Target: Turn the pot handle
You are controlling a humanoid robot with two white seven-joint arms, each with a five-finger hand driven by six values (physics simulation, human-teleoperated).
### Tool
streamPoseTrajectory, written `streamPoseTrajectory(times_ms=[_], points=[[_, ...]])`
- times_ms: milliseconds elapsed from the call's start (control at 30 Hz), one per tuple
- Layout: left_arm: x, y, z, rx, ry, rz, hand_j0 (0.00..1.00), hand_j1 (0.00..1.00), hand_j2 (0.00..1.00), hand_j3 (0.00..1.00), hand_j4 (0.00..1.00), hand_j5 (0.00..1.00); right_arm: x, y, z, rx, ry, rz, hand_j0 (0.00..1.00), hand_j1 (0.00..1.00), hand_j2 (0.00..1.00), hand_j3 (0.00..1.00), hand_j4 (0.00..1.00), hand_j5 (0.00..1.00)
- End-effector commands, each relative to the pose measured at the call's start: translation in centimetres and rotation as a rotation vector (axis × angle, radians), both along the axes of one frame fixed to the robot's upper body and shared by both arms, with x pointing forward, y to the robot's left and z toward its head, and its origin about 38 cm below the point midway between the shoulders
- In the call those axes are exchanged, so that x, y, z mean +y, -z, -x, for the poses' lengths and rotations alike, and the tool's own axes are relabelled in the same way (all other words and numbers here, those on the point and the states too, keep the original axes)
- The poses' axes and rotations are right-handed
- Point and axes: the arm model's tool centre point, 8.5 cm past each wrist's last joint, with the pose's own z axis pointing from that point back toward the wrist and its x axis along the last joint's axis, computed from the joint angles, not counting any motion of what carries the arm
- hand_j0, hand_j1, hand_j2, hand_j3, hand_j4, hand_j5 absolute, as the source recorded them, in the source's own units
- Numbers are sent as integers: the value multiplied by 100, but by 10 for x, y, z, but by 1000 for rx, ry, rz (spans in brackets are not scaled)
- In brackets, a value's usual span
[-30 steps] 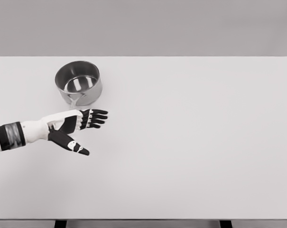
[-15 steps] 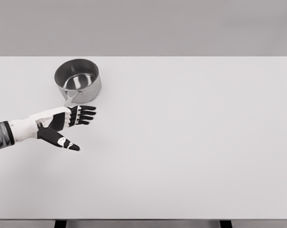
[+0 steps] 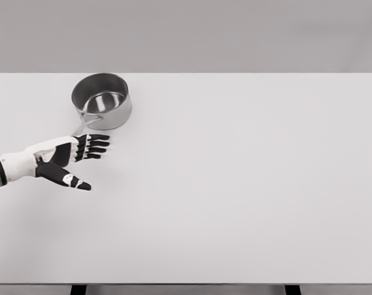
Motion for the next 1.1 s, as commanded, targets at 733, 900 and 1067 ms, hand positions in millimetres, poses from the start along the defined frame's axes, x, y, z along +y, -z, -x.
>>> streamPoseTrajectory(times_ms=[733,900,1067], points=[[51,3,-9,-6,-103,-141,100,100,100,100,100,100,0,0,0,0,0,0,100,100,100,100,100,100],[57,-1,-13,-23,-116,-166,100,100,100,100,100,100,0,0,0,0,0,0,100,100,100,100,100,100],[70,-1,-17,-31,-152,-195,100,100,100,100,100,100,0,0,0,0,0,0,100,100,100,100,100,100]])
